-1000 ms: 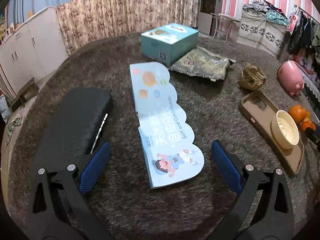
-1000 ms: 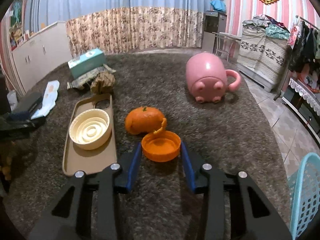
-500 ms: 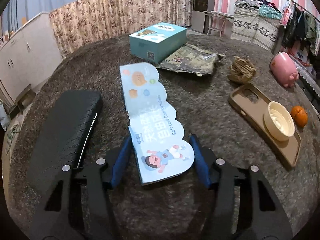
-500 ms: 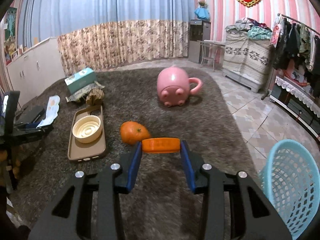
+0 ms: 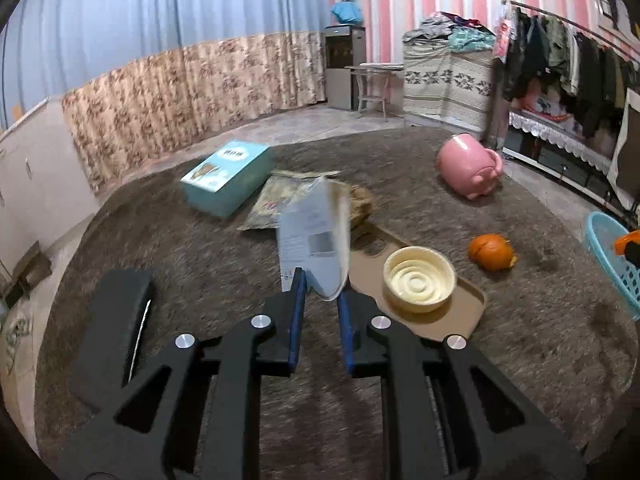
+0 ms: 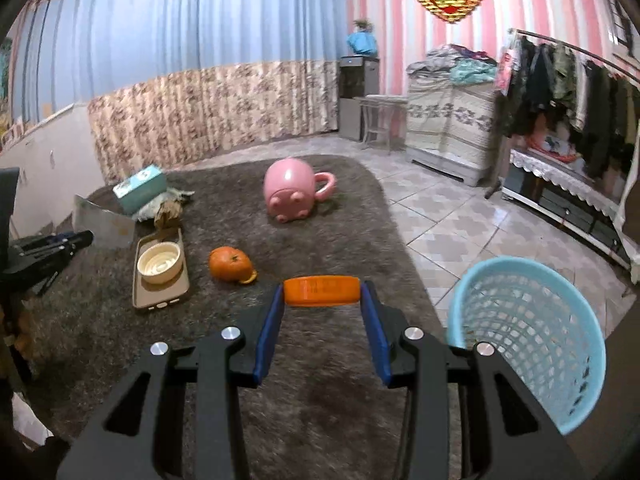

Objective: Collect trash

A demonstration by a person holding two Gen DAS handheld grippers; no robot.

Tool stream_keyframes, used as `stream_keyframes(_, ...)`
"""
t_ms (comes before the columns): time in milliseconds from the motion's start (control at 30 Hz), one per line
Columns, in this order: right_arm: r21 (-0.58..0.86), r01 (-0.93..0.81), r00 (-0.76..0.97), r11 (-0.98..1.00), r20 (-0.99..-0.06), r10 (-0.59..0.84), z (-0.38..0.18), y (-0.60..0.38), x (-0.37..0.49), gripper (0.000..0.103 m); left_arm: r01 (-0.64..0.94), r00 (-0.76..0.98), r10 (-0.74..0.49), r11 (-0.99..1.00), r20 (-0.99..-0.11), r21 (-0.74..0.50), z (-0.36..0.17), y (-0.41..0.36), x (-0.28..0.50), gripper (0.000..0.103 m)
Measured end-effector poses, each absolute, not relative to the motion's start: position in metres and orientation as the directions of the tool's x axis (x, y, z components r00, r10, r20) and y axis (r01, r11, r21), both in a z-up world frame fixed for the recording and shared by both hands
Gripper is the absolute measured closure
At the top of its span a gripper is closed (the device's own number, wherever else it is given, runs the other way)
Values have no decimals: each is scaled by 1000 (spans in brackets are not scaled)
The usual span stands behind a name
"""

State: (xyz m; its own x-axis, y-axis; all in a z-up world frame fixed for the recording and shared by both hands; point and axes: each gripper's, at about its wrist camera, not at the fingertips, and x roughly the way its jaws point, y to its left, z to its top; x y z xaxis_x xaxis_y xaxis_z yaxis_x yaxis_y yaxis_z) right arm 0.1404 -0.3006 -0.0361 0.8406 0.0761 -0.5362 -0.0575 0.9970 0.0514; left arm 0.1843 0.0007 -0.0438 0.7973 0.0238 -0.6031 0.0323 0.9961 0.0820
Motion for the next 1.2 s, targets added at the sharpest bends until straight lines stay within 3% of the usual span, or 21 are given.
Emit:
stream_keyframes(167,97,-58,825,994,-556,102,-50,-308,146,63,18,780,40,996,-624,85,-53,8,178,84)
stream_keyframes(267,105,-90,819,990,-559,133,-55,-299,156,63,-34,760,60,998,-647,52,-64,27,172,45)
stream_keyframes(300,101,-99,816,990,-561,139,-57,-296,159,63,-50,755,62,998,-653,37,-68,35,168,37)
stream_keyframes(600,66,-132,764,989,-629,144,-81,-282,181,63,-86,716,102,995,-691,58,-91,40,167,13)
stream_keyframes(867,86,-127,707,988,-691,151,-98,-289,188,62,-111,662,98,993,-743,31,-107,48,182,14)
stream_keyframes(1033,70,-137,690,988,-709,146,-105,-283,191,50,-98,669,53,995,-741,-18,-107,52,179,43)
stream_keyframes(1133,47,-143,694,989,-708,134,-105,-278,190,48,-96,682,43,995,-730,-31,-105,53,176,45)
stream_keyframes(1200,48,-142,699,989,-703,134,-103,-278,189,51,-97,688,45,995,-725,-30,-104,52,176,45)
